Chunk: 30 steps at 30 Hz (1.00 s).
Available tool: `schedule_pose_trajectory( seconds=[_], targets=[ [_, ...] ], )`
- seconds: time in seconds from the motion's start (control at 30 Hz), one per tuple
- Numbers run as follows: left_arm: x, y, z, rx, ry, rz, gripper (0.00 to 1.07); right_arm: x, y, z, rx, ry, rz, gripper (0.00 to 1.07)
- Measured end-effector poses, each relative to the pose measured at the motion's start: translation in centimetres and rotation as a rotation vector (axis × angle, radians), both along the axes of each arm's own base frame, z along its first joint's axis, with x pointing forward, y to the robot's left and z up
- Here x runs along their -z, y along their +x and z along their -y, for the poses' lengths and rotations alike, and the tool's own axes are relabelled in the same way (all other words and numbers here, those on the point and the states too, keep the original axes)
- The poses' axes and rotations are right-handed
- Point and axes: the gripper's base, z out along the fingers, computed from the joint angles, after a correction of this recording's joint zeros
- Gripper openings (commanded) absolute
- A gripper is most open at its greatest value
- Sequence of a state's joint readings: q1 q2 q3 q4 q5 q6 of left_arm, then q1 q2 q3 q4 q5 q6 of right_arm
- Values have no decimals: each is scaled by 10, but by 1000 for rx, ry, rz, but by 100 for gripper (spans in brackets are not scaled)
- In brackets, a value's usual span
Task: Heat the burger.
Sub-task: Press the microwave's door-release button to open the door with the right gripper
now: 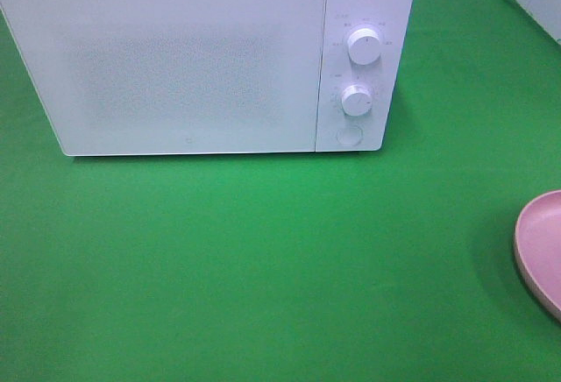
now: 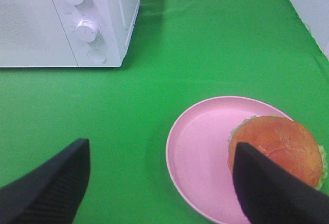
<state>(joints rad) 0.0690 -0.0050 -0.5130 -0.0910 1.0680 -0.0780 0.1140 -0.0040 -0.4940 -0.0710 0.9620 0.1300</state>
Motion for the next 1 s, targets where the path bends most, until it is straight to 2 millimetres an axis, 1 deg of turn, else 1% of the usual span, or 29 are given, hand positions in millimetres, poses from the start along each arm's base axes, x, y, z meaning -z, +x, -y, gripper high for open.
schedule_pose_trajectory(
  seconds=[0.57,0.77,0.83,0.87,0.9,1.0],
  targets=[
    [0,0,0,0,0,0,100,0,0,0,0,0,1,74],
    [0,0,0,0,0,0,100,-11,-2,0,-1,3,32,74],
    [0,0,0,0,0,0,100,-16,7,-1,-2,1,28,74],
    [0,0,0,0,0,0,100,-16,7,-1,-2,1,28,74],
    [0,0,0,0,0,0,100,-18,13,-2,-4,-1,23,74],
    [0,0,0,0,0,0,100,-18,15,-2,-4,-2,18,74]
  ],
)
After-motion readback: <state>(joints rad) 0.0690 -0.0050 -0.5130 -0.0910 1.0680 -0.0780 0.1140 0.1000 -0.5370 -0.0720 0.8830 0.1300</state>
